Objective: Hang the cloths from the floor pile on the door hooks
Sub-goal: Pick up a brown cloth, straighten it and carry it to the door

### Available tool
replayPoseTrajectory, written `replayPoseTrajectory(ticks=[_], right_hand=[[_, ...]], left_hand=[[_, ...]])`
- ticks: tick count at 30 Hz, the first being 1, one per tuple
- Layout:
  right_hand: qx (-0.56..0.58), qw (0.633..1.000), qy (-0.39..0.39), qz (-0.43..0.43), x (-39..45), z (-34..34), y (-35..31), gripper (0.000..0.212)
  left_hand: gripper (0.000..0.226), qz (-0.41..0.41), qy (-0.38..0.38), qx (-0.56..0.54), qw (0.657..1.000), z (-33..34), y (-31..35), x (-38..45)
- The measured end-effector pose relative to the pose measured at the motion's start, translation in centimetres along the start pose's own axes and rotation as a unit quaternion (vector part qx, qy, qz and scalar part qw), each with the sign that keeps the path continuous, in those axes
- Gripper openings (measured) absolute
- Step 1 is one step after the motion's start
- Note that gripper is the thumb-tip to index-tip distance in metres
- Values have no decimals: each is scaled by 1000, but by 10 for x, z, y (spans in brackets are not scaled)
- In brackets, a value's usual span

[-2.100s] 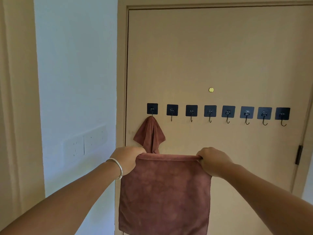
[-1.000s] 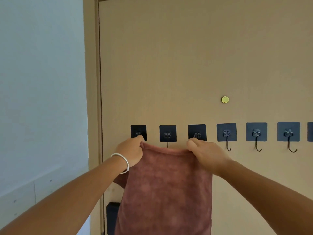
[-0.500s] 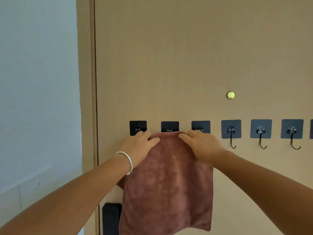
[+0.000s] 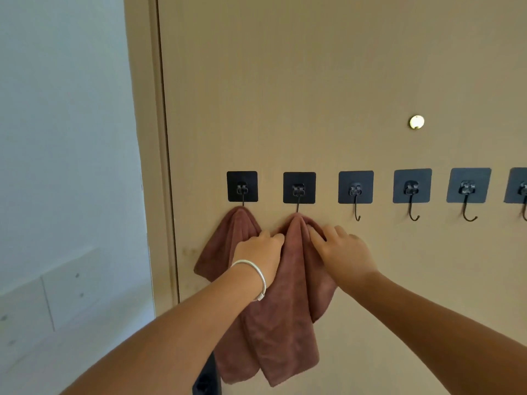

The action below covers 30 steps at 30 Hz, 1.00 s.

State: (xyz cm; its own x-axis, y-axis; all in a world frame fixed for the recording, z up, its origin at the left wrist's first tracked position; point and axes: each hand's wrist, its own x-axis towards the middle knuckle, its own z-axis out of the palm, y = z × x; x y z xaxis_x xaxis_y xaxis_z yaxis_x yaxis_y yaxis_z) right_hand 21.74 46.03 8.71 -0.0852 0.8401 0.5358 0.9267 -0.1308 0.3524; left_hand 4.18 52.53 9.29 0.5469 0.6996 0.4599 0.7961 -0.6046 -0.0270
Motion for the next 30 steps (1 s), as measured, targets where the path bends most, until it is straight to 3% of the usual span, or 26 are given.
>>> replayPoseTrajectory(ticks=[6,9,11,13,15,17,19,23,26,30], right_hand=[[38,999,7,19,-5,11,-20,71],[47,996,59,50,-16,7,-12,45],[147,974,133,105,-29,8,-14,23],[251,947,159,121,-41,10,-22,15],[200,969,132,61,-46,16,-30,25],[139,987,76,34,-46,22,-38,53],[91,995,13,45,-43,26,-42,74],[53,997,-23,57,-44,33,-32,79],[86,995,-35,48,-47,39,-21,78],[113,992,-39,26,-44,40,-32,75]], left_hand=[[29,-15,-9,-36,999,23,23,-22],[49,15,-37,11,999,18,12,-30],[52,56,-10,43,997,18,2,-39],[45,94,17,43,994,22,2,-47],[40,89,4,-3,996,30,9,-51],[45,29,-30,-128,991,38,19,-50],[54,-22,-53,-282,958,45,30,-48],[65,-56,-109,-451,884,52,35,-47],[61,-58,-143,-441,884,49,25,-52],[54,-76,-124,-313,938,43,20,-62]])
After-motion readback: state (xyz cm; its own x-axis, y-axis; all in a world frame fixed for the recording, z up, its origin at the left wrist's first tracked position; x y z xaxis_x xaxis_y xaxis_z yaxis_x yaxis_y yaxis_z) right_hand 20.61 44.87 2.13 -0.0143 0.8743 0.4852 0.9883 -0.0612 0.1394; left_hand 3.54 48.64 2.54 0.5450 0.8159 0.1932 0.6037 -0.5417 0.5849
